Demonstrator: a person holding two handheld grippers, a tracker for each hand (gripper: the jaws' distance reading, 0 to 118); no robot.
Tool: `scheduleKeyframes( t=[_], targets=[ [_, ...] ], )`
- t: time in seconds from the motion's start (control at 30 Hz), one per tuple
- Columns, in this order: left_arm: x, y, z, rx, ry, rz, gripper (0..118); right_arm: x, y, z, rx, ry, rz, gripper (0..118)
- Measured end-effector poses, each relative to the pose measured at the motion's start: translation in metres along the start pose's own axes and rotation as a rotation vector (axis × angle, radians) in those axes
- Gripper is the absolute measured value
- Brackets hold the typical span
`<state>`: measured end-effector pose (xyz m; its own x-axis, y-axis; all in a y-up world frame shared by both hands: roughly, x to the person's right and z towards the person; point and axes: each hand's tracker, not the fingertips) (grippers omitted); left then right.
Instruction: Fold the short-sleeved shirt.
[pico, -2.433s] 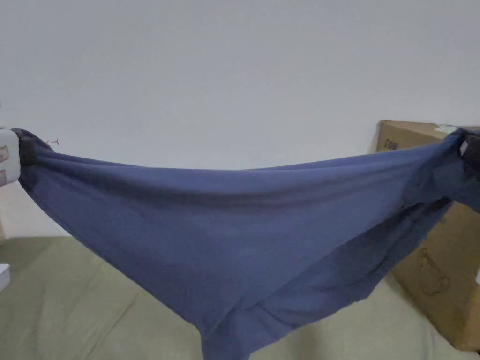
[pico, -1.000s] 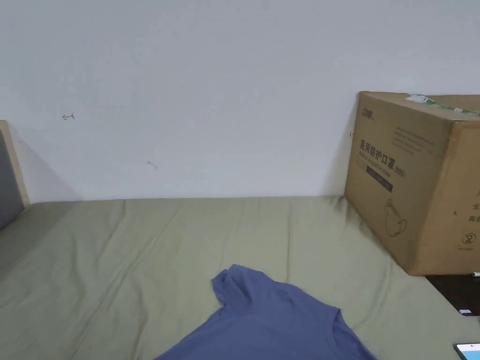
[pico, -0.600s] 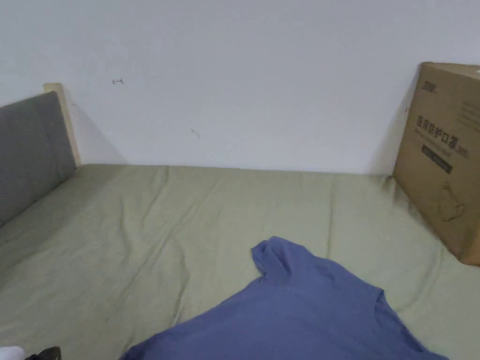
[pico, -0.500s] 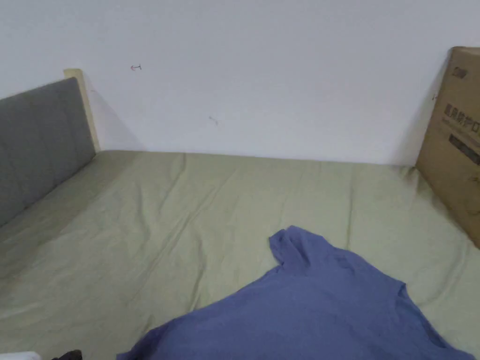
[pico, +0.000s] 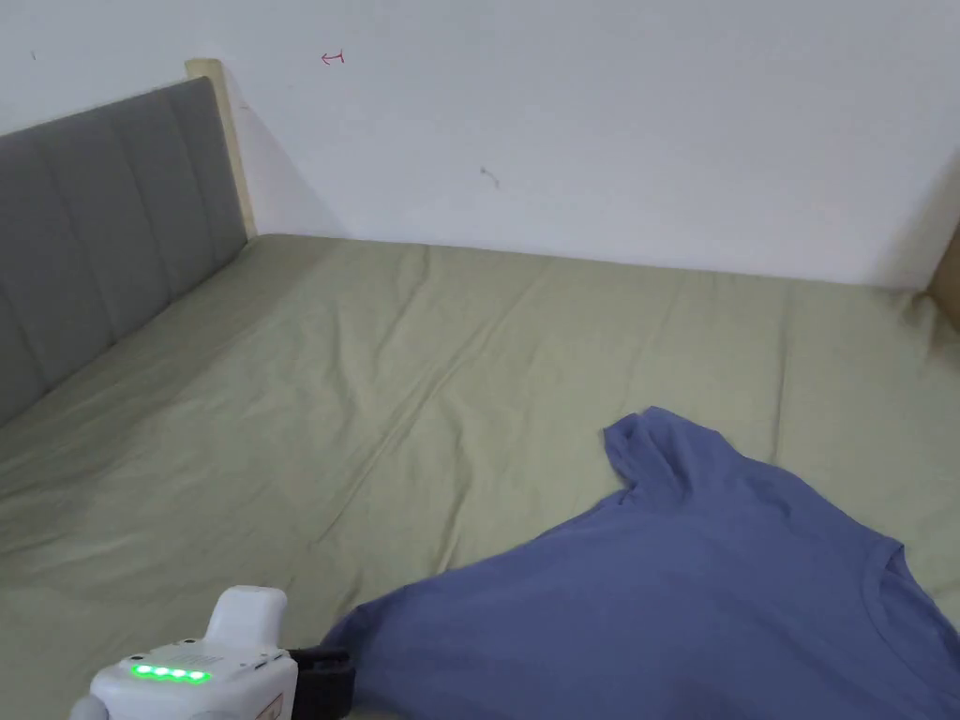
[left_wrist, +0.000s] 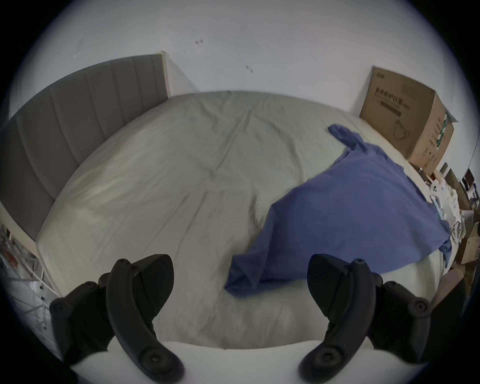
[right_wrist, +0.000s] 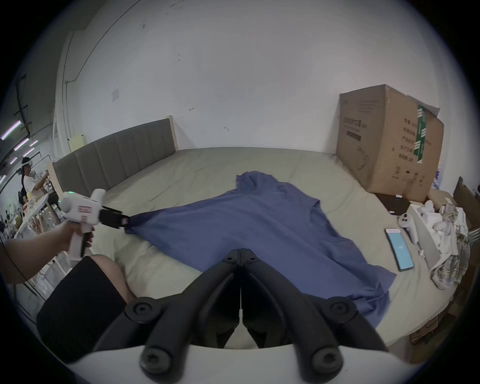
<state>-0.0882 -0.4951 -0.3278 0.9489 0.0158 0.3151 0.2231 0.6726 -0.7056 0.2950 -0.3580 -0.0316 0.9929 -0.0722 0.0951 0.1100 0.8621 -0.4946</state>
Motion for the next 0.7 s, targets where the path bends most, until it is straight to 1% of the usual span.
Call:
scheduleKeyframes(
  t=[0.03,0.07,0.1,0.13,0.17,0.2,0.23,0.27,0.3,0.33,0.37,0.43,0.5,0.53,0.6,0.63,0.67,0.7],
  targets=[
    [-0.002,0.001,-0.008,-0.006,-0.004,0.003,108,-0.003,0.0,-0.001,-0.003,0.005,0.003,0],
    [-0.003,0.003,-0.015,-0.036,-0.014,0.006,102,-0.006,-0.002,-0.002,-0.009,0.009,0.012,0],
    [-0.003,0.003,-0.015,-0.046,-0.019,0.016,84,-0.007,-0.002,-0.002,-0.013,0.01,0.019,0],
    [-0.004,0.003,-0.017,-0.039,-0.03,0.024,35,-0.007,-0.002,-0.004,-0.018,0.011,0.025,0],
    [-0.003,0.001,-0.018,-0.027,-0.025,0.021,5,-0.007,-0.002,-0.005,-0.024,0.012,0.025,0],
    [-0.001,-0.002,-0.018,0.019,-0.001,-0.015,4,-0.004,-0.006,-0.007,-0.034,0.013,0.022,0],
    [-0.001,0.002,-0.015,-0.006,-0.015,-0.017,4,-0.001,-0.007,-0.01,-0.05,0.019,0.008,0],
    [-0.002,0.003,-0.017,-0.054,-0.09,-0.024,4,0.003,-0.006,-0.014,-0.071,0.04,-0.036,0],
    [-0.003,0.003,-0.017,-0.066,-0.126,-0.026,4,0.007,-0.006,-0.017,-0.08,0.06,-0.069,0],
    [-0.002,0.003,-0.015,-0.052,-0.101,-0.06,4,0.011,-0.008,-0.024,-0.087,0.072,-0.078,0],
    [-0.001,0.001,-0.012,-0.032,-0.079,-0.106,4,0.015,-0.006,-0.032,-0.091,0.065,-0.057,0],
    [-0.004,0.001,-0.007,-0.029,-0.092,-0.095,4,0.026,0.003,-0.052,-0.108,0.054,-0.004,0],
    [0.0,0.003,0.007,-0.019,-0.115,-0.079,4,0.041,0.018,-0.084,-0.115,0.043,0.007,0],
    [0.004,0.004,0.016,-0.005,-0.112,-0.079,4,0.053,0.033,-0.108,-0.12,0.026,0.035,0],
    [0.005,0.006,0.024,0.019,-0.106,-0.079,4,0.082,0.052,-0.157,-0.116,-0.04,0.099,0],
    [-0.002,0.001,0.013,0.023,-0.109,-0.073,4,0.097,0.066,-0.187,-0.121,-0.061,0.116,3],
    [-0.003,0.0,0.013,0.03,-0.114,-0.067,4,0.117,0.081,-0.221,-0.13,-0.043,0.112,17],
    [-0.003,0.0,0.014,0.035,-0.118,-0.06,4,0.131,0.09,-0.246,-0.141,-0.037,0.105,41]
  ],
)
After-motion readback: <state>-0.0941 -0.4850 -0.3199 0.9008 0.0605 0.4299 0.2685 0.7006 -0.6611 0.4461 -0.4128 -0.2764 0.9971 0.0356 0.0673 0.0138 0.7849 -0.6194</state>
